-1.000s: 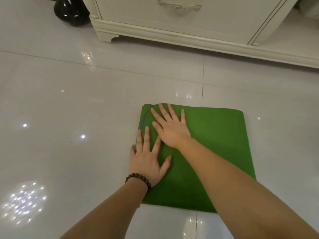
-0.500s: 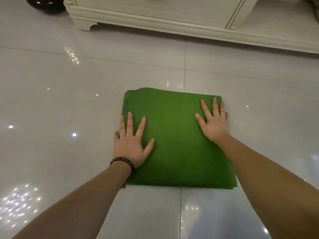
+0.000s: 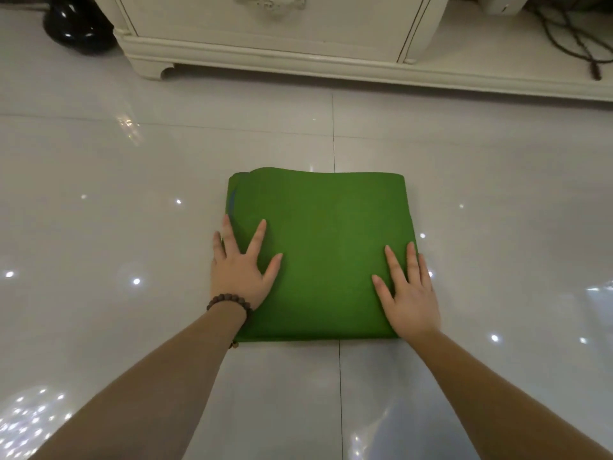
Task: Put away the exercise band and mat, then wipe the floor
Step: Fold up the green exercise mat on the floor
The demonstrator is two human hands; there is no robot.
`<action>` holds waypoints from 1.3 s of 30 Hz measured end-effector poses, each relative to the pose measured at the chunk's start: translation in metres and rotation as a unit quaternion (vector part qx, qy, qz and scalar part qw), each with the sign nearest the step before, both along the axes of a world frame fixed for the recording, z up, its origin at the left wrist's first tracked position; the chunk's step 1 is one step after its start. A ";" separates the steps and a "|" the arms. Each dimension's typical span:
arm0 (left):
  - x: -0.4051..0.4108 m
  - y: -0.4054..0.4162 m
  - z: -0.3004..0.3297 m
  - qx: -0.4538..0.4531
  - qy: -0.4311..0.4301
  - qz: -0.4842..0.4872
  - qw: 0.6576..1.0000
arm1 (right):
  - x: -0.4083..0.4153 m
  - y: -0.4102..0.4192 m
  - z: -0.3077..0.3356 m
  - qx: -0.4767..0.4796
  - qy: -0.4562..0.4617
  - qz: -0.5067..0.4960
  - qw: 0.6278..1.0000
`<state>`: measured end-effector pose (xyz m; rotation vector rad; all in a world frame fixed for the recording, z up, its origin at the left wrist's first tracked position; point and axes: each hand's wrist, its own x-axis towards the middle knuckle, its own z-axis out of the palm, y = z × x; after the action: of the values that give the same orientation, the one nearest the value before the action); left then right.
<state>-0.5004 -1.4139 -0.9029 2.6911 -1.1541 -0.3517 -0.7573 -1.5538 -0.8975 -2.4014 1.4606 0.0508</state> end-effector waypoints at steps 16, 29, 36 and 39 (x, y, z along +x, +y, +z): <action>0.020 0.004 0.032 -0.038 0.239 0.087 0.966 | 0.004 -0.058 0.023 0.221 -0.122 -0.120 0.960; -0.069 0.021 0.194 -0.070 0.170 0.164 0.969 | -0.039 -0.081 0.147 0.170 -0.161 -0.027 0.972; -0.155 0.013 0.343 -0.067 0.178 0.197 0.962 | -0.112 -0.101 0.295 0.186 -0.152 0.000 0.971; -0.200 -0.005 0.413 -0.068 0.176 0.199 0.962 | -0.156 -0.117 0.364 0.193 -0.143 0.000 0.971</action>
<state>-0.7006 -1.4188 -0.4902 2.5189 -0.5037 -0.6242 -0.9132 -1.6707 -0.5337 -1.9994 1.1937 -0.0120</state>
